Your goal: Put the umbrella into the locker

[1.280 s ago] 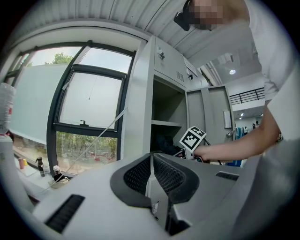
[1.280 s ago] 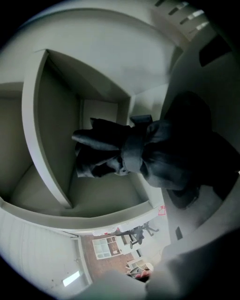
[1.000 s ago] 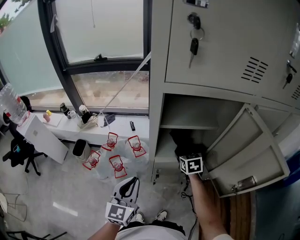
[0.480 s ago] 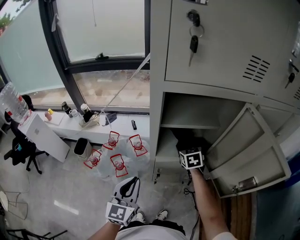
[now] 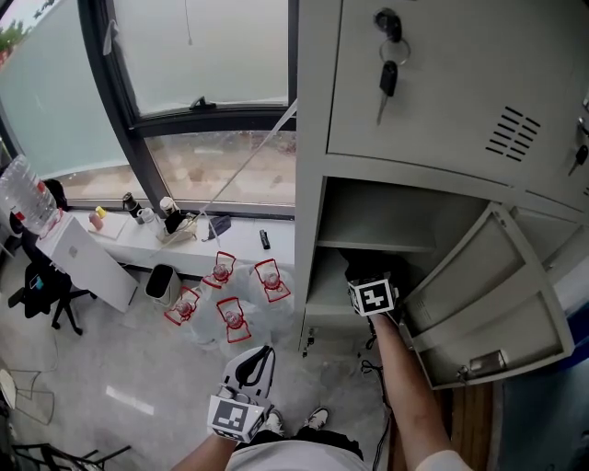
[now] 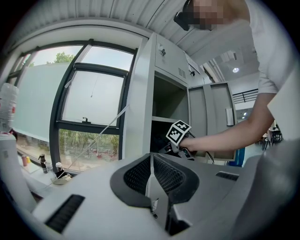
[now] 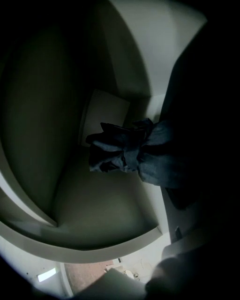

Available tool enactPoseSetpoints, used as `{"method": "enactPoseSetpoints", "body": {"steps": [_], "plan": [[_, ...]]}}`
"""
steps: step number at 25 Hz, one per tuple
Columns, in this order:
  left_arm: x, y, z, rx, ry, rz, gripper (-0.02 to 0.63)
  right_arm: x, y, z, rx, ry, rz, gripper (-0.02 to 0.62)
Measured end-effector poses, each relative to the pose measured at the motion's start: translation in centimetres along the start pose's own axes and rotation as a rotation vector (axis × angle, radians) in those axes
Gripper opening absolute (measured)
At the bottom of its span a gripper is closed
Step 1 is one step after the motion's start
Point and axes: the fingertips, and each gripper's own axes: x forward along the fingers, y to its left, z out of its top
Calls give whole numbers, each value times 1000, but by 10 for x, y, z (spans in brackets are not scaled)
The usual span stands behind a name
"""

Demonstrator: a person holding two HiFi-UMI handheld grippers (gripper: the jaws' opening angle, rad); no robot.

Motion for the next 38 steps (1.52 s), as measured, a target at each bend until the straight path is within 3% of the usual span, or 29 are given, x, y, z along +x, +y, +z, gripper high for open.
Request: {"method": "enactPoseSetpoints", "body": {"steps": [6,12,21,29,38], "plan": [[4,-1,1,1,-8,1,38,11,4,0,-119,52,-9,259],[4,2,-1,-8,-15,12,38,21,-1,-10,-131,130,-19,268],[5,5,-4,-21,-12,15,38,17,4,5,-226,99,-19,292],[11,-1,-3,-19,-9,-3,38,23,-5,-1,-97,123,-19,281],[7,1,-4,-19,-6,-7,38,3,10,17,-235,25,-28,304]]}}
